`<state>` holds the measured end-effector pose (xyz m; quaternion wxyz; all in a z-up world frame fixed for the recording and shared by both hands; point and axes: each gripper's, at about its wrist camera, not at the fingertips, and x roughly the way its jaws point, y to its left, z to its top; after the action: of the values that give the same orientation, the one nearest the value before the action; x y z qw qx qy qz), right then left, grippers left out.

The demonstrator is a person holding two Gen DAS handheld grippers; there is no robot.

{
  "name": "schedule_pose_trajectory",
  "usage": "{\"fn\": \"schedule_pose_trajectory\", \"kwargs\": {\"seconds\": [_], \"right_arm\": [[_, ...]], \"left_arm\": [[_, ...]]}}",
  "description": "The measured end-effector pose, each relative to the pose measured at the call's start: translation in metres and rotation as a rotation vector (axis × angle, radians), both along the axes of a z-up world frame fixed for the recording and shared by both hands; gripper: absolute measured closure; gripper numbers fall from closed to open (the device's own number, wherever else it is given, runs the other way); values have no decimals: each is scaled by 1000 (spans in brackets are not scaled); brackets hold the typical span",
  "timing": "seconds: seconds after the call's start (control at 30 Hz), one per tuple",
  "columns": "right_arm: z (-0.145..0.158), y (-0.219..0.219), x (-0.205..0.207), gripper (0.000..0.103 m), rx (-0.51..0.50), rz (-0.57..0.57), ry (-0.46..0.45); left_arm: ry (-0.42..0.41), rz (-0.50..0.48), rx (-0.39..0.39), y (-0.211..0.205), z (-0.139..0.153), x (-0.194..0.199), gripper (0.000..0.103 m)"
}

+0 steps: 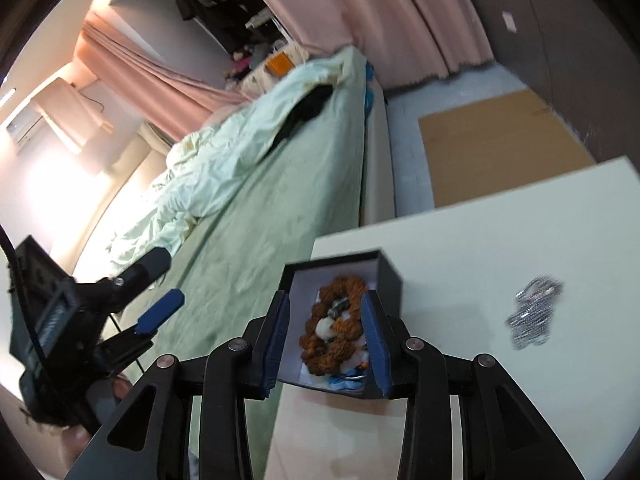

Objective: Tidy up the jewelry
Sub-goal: 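Move the left tool over the silver chain necklace and open it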

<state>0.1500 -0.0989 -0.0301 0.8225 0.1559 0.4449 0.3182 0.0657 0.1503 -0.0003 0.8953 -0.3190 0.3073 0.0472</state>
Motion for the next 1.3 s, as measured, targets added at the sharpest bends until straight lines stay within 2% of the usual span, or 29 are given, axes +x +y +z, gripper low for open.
{"fn": "schedule_pose_trajectory", "kwargs": {"seconds": [0.03,0.3,0.53,0.63,0.67,0.97,1.13,1.3], "right_arm": [[1,-6,0,56,4,-15,2],[6,-60,8,54,11,-126,50],[8,-100,5,41,-12,-196,68],[9,-116,3,27,-13,-232,69],[10,-122,2,26,-11,-244,71],[8,-161,-7,26,-68,-324,117],[2,-184,-5,26,-99,-379,168],[5,-209,-6,26,-97,-431,173]], "left_arm": [[2,0,3,-1,0,0,24],[20,-17,23,-11,-2,1,24],[46,-88,65,-42,-5,6,24],[50,-121,82,-57,-6,6,24],[53,-134,92,-64,-7,7,24],[63,-274,195,-124,-14,17,24],[78,-323,214,-147,-21,28,24],[108,-386,244,-174,-32,43,24]]}}
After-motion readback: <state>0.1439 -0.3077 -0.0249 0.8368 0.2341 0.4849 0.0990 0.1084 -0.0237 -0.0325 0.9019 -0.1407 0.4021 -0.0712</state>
